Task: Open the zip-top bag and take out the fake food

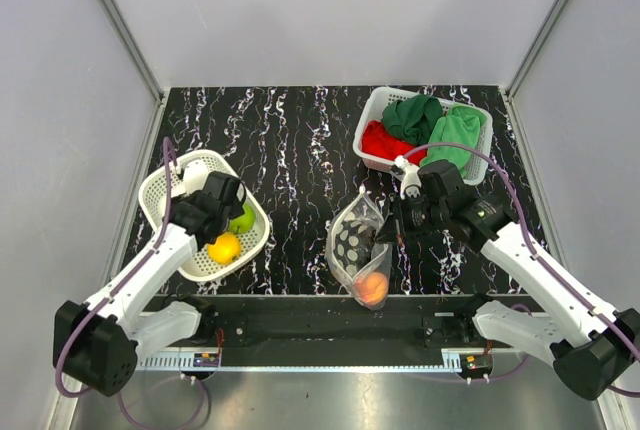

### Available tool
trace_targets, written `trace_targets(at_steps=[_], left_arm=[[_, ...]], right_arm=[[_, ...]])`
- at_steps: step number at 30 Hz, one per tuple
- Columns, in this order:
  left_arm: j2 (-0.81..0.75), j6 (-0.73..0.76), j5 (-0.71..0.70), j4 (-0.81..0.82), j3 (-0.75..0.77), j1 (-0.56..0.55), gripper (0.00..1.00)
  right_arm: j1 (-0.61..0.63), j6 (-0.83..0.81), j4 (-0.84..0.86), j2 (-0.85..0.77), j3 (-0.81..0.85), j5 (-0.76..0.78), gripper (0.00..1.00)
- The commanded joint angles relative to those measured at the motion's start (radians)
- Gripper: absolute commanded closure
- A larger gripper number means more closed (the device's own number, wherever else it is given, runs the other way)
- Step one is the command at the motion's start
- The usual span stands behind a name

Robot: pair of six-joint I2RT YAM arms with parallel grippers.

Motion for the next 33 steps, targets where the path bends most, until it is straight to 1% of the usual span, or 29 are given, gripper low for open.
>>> trace_targets(at_steps=[1,2,3,5,6,7,8,9,10,11,12,13,14,15,16,17,18,20,21,22,23,25,27,29,30,33], left_arm=[[-0.076,0.019,0.138,0.035,0.039,0.006,0.01],[-0.090,0.024,0.179,0.038,0.045,0.005,0.03],[-0.120,0.030,0.278,0.048,0.055,0.005,0.06],[-0.180,0.045,0.394,0.113,0.052,0.000,0.11],[-0.199,0.051,0.519,0.149,0.043,-0.012,0.18],[-0.217,0.063,0.587,0.241,0.033,-0.024,0.21],[-0.246,0.060,0.645,0.287,0.025,-0.041,0.24],[-0.255,0.054,0.733,0.329,0.020,-0.090,0.26],[-0.260,0.042,0.755,0.396,0.023,-0.122,0.29],[-0.259,0.040,0.758,0.421,0.040,-0.164,0.30],[-0.251,0.042,0.744,0.443,0.051,-0.258,0.32],[-0.240,0.051,0.732,0.475,0.063,-0.305,0.36],[-0.205,0.059,0.706,0.490,0.092,-0.352,0.38],[-0.182,0.068,0.694,0.506,0.109,-0.436,0.39],[-0.155,0.080,0.684,0.507,0.127,-0.472,0.44],[-0.092,0.088,0.674,0.509,0.161,-0.503,0.46],[-0.061,0.096,0.668,0.509,0.180,-0.556,0.49],[0.034,0.122,0.637,0.512,0.225,-0.607,0.56],[0.062,0.131,0.625,0.509,0.242,-0.655,0.58],[0.117,0.149,0.615,0.509,0.258,-0.675,0.59],[0.140,0.151,0.600,0.506,0.285,-0.692,0.63],[0.201,0.160,0.591,0.495,0.307,-0.724,0.66],[0.231,0.157,0.559,0.469,0.324,-0.738,0.71],[0.264,0.120,0.499,0.431,0.338,-0.738,0.73],[0.274,0.105,0.487,0.400,0.339,-0.739,0.75],[0.289,0.087,0.480,0.395,0.332,-0.739,0.75]], right_arm=[[0.007,-0.020,0.019,0.010,0.053,0.020,1.00],[0.007,-0.021,0.020,0.012,0.054,0.020,1.00],[0.007,-0.021,0.020,0.015,0.056,0.019,1.00],[0.007,-0.021,0.023,0.016,0.056,0.016,1.00],[0.007,-0.023,0.026,0.016,0.056,0.016,1.00],[0.007,-0.024,0.026,0.018,0.054,0.014,1.00],[0.007,-0.024,0.026,0.019,0.054,0.014,1.00],[0.007,-0.024,0.028,0.022,0.051,0.011,1.00],[0.007,-0.024,0.031,0.024,0.051,0.009,1.00],[0.007,-0.024,0.029,0.025,0.050,0.006,1.00],[0.007,-0.024,0.032,0.025,0.050,0.003,1.00],[0.007,-0.026,0.032,0.024,0.050,0.005,1.00],[0.006,-0.024,0.032,0.024,0.050,0.003,1.00],[0.007,-0.024,0.032,0.024,0.053,0.002,1.00],[0.007,-0.023,0.034,0.024,0.054,0.000,1.00],[0.007,-0.023,0.034,0.025,0.056,-0.003,1.00],[0.007,-0.021,0.039,0.025,0.060,-0.004,1.00],[0.007,-0.021,0.043,0.035,0.068,-0.017,1.00],[0.006,-0.021,0.045,0.039,0.080,-0.018,1.00],[0.006,-0.023,0.046,0.050,0.087,-0.020,1.00],[0.007,-0.021,0.049,0.055,0.094,-0.021,1.00],[0.007,-0.021,0.049,0.068,0.125,-0.021,1.00],[0.007,-0.024,0.051,0.079,0.160,-0.020,1.00],[0.007,-0.026,0.057,0.101,0.182,-0.029,1.00],[0.007,-0.027,0.062,0.110,0.197,-0.033,1.00],[0.007,-0.024,0.077,0.140,0.215,-0.056,1.00]])
